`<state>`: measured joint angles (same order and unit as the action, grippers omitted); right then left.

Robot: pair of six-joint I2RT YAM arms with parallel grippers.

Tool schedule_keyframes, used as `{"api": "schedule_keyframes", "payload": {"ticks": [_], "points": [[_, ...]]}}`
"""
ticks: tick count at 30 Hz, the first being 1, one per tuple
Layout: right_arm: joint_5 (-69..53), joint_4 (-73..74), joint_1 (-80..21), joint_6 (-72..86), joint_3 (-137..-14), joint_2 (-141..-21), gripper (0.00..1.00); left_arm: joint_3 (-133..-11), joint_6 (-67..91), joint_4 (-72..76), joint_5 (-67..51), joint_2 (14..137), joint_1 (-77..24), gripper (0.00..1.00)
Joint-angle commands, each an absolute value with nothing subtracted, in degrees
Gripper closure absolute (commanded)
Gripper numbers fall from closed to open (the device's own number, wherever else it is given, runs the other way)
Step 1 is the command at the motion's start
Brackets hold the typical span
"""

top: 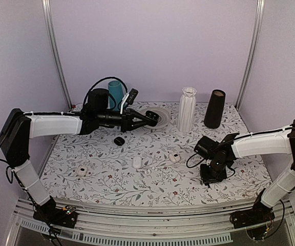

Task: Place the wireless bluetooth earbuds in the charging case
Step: Pick up the right earbud from the center of the board.

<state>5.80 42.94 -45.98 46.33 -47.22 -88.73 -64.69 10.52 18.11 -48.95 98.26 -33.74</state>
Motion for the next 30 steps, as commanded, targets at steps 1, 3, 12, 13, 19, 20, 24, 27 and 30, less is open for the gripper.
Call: {"api": "schedule_keyframes", "payload": {"ticks": [1, 3, 12, 13, 19, 20, 24, 27, 30], "points": [[7.99, 45.77, -47.20, 45.23, -49.84, -90.69, 0.67, -65.02, 9.88, 18.56, -48.96, 97.46, -33.22, 1.00], [8.46, 46.56, -47.76, 45.18, -50.35, -91.34, 0.67, -64.93, 9.77, 18.37, -48.93, 97.47, -33.22, 1.00], [8.61, 47.20, -48.60, 45.60, -50.26, -91.76, 0.69, -64.61, 9.76, 18.46, -48.96, 97.33, -33.22, 1.00], [8.50, 47.14, -48.65, 45.48, -50.13, -91.80, 0.69, -64.60, 9.76, 18.38, -48.96, 97.38, -33.22, 1.00], [7.95, 46.34, -48.71, 45.35, -50.00, -92.42, 0.72, -64.51, 9.75, 18.54, -48.96, 97.27, -33.22, 1.00], [7.76, 46.19, -48.81, 45.35, -49.93, -92.46, 0.72, -64.56, 9.76, 18.48, -48.96, 97.27, -33.22, 1.00], [7.57, 45.78, -48.81, 45.38, -49.21, -92.34, 0.72, -64.38, 9.76, 18.41, -48.93, 97.12, -33.22, 1.00], [7.24, 45.41, -48.78, 45.44, -48.89, -92.45, 0.73, -64.40, 9.82, 18.49, -48.96, 97.18, -33.22, 1.00], [6.41, 44.88, -48.81, 45.51, -48.31, -92.42, 0.75, -64.38, 9.82, 18.55, -48.96, 97.16, -33.22, 1.00]]}}
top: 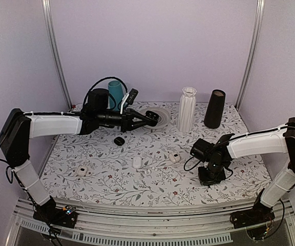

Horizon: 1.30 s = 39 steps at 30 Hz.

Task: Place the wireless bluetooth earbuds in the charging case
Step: Pick up the right earbud from the center of the board.

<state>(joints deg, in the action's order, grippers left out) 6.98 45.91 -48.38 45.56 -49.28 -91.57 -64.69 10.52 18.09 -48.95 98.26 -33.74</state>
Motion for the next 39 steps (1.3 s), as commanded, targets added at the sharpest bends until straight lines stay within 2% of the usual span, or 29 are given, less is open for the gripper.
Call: {"api": "schedule_keyframes", "payload": {"ticks": [1, 28, 39], "points": [[6.15, 44.68, -48.78, 45.52, -48.13, -92.33, 0.75, -64.34, 9.84, 18.53, -48.88, 97.08, -33.22, 1.00], [3.63, 42.13, -48.74, 46.27, -44.75, -90.01, 0.76, -64.24, 10.37, 18.27, -48.27, 96.42, -33.31, 1.00], [3.49, 41.51, -48.58, 46.84, -44.58, -89.32, 0.86, -64.86, 10.63, 18.33, -47.65, 96.93, -33.48, 1.00]]}}
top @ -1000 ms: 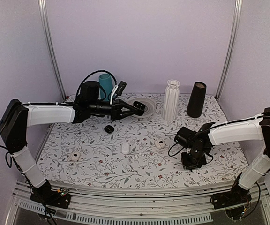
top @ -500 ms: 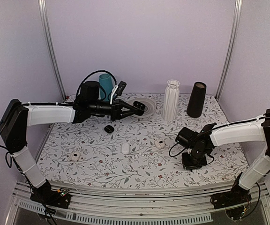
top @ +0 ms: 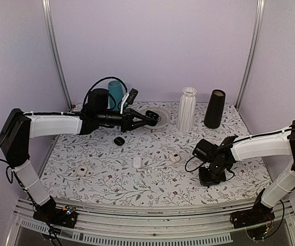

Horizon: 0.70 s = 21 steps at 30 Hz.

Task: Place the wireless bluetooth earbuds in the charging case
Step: Pick up the right earbud from the center of the board, then insert the right earbud into the right side groove of the charging case.

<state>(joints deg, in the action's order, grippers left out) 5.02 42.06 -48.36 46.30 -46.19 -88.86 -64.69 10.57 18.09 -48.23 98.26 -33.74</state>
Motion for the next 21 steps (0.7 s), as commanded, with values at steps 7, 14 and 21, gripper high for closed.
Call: {"api": "schedule_keyframes", "payload": {"ticks": [7, 14, 21], "points": [[6.92, 41.22, -47.82, 47.70, -47.23, -87.78, 0.87, -64.97, 11.52, 19.33, -46.80, 97.66, -33.65, 1.00], [11.85, 40.31, -47.77, 48.33, -51.85, -86.72, 0.88, -63.54, 14.79, 23.94, -43.98, 98.11, -34.13, 1.00], [16.28, 38.15, -47.64, 47.48, -56.35, -84.67, 0.88, -61.86, 18.18, 30.15, -40.75, 99.03, -34.93, 1.00]]}}
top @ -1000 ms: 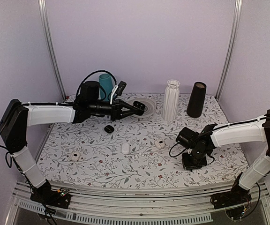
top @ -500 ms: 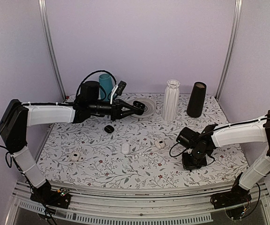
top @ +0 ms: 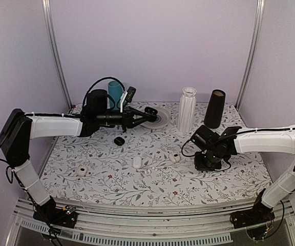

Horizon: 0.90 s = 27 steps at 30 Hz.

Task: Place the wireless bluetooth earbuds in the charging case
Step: Insert the right earbud into the right side groove of the charging case.

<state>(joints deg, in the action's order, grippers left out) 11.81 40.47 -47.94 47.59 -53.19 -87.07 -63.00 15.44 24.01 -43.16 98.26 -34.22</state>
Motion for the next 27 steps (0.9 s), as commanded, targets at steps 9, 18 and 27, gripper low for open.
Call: {"api": "schedule_keyframes", "payload": {"ticks": [9, 18, 27], "points": [[20.21, 28.48, -47.65, 42.70, -61.41, -81.57, 0.90, -62.11, 20.12, 36.32, -38.45, 101.80, -36.13, 1.00], [21.26, 18.79, -47.68, 36.21, -65.82, -80.39, 0.90, -62.76, 18.26, 40.08, -38.23, 103.72, -37.90, 1.00], [21.22, 10.62, -47.64, 31.33, -69.72, -80.66, 0.88, -64.65, 18.89, 39.71, -39.40, 104.58, -39.30, 1.00]]}}
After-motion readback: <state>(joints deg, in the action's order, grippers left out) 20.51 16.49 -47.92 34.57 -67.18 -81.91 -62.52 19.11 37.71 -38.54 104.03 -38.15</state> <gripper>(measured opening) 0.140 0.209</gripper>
